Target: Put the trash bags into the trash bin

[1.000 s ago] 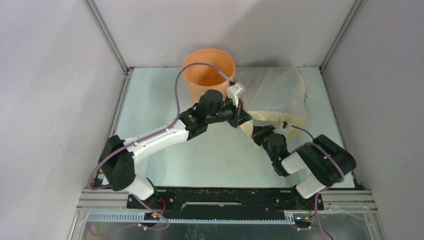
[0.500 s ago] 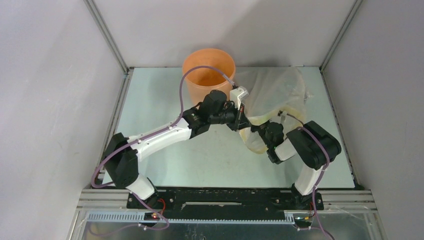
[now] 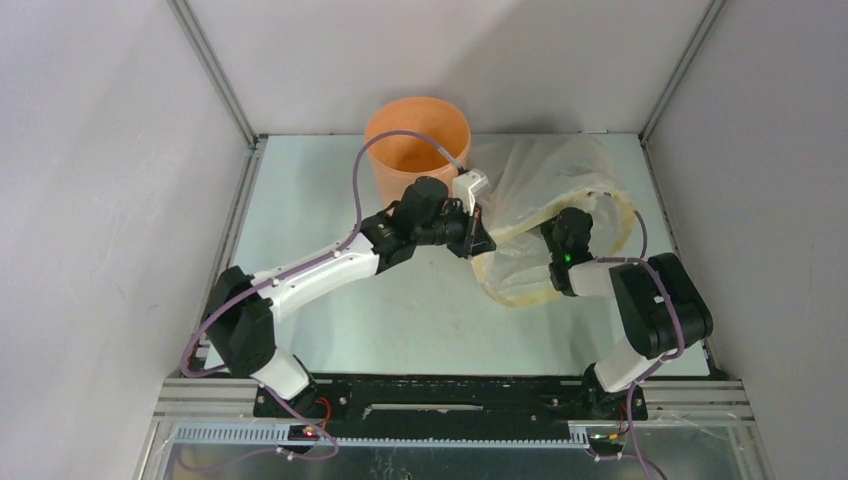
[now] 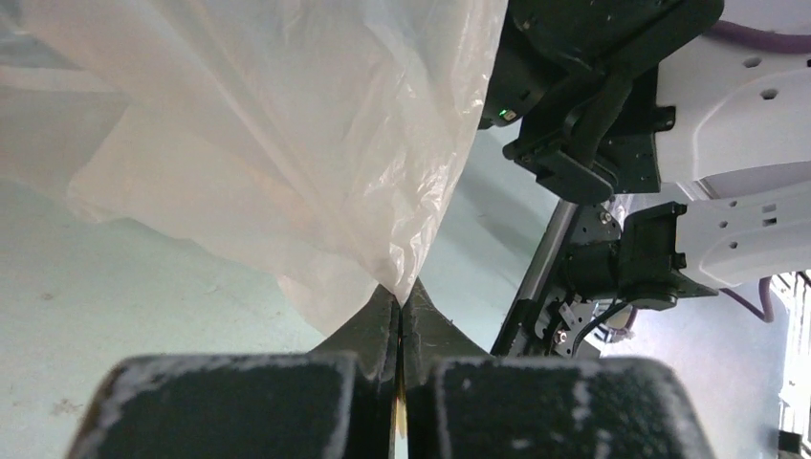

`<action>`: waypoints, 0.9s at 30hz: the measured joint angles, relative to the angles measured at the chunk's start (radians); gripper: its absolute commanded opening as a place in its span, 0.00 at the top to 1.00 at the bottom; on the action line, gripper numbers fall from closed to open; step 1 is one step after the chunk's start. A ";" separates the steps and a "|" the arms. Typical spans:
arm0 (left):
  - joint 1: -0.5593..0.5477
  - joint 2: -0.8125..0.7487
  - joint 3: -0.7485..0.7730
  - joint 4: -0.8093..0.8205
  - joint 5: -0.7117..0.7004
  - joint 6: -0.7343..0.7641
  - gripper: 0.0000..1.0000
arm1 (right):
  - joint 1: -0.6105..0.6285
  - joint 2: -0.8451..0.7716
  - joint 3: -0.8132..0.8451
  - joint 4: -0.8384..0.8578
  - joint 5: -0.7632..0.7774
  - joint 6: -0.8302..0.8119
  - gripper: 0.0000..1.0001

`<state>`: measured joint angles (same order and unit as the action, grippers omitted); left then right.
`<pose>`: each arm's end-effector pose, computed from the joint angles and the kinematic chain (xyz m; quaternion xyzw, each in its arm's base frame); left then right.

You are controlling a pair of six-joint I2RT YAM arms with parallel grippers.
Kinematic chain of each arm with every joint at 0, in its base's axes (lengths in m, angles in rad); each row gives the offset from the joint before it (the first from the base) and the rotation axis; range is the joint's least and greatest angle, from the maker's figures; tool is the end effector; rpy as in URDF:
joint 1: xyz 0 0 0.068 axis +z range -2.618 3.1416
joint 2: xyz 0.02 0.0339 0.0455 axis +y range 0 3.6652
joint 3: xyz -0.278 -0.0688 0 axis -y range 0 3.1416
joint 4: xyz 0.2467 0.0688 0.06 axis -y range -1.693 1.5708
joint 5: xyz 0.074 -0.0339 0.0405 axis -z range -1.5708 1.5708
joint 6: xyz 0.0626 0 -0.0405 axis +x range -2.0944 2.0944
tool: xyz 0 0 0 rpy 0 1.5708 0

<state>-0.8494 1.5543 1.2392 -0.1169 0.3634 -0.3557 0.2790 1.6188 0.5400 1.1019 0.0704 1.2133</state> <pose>0.2401 -0.3067 0.3166 0.2969 0.7794 -0.4259 0.3506 0.3273 0.0892 0.2052 0.3370 0.6123 0.4671 0.5416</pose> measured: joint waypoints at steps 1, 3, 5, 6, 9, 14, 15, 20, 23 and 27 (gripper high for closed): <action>0.006 0.000 0.001 -0.002 -0.001 -0.004 1.00 | -0.011 0.002 0.016 -0.019 0.002 -0.013 0.94; 0.014 0.000 0.008 -0.009 -0.001 -0.011 1.00 | -0.030 0.015 0.045 -0.051 0.008 -0.030 0.93; 0.023 0.000 0.032 -0.017 -0.001 -0.018 1.00 | -0.044 0.042 0.083 -0.085 0.017 -0.048 0.90; 0.025 0.001 0.042 -0.019 -0.001 -0.020 1.00 | -0.049 0.054 0.100 -0.101 0.021 -0.055 0.87; 0.034 0.004 0.097 -0.020 -0.001 -0.030 1.00 | -0.057 0.090 0.172 -0.193 0.037 -0.079 0.79; 0.045 0.031 0.172 -0.020 -0.001 -0.039 1.00 | -0.061 0.127 0.251 -0.333 0.072 -0.089 0.58; 0.047 0.045 0.190 -0.021 -0.001 -0.040 1.00 | -0.061 0.137 0.259 -0.355 0.079 -0.088 0.55; 0.050 0.088 0.217 -0.022 -0.001 -0.047 1.00 | -0.066 0.200 0.298 -0.434 0.096 -0.088 0.47; 0.053 0.105 0.218 -0.029 0.000 -0.047 1.00 | -0.084 0.240 0.340 -0.467 0.096 -0.078 0.31; 0.058 0.125 0.227 -0.037 0.008 -0.047 1.00 | -0.116 0.271 0.409 -0.504 0.104 -0.061 0.18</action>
<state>-0.7910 1.6791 1.4662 -0.1543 0.3710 -0.4030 0.1635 1.8900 0.9493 0.5980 0.1745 1.1519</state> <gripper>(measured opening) 0.003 0.754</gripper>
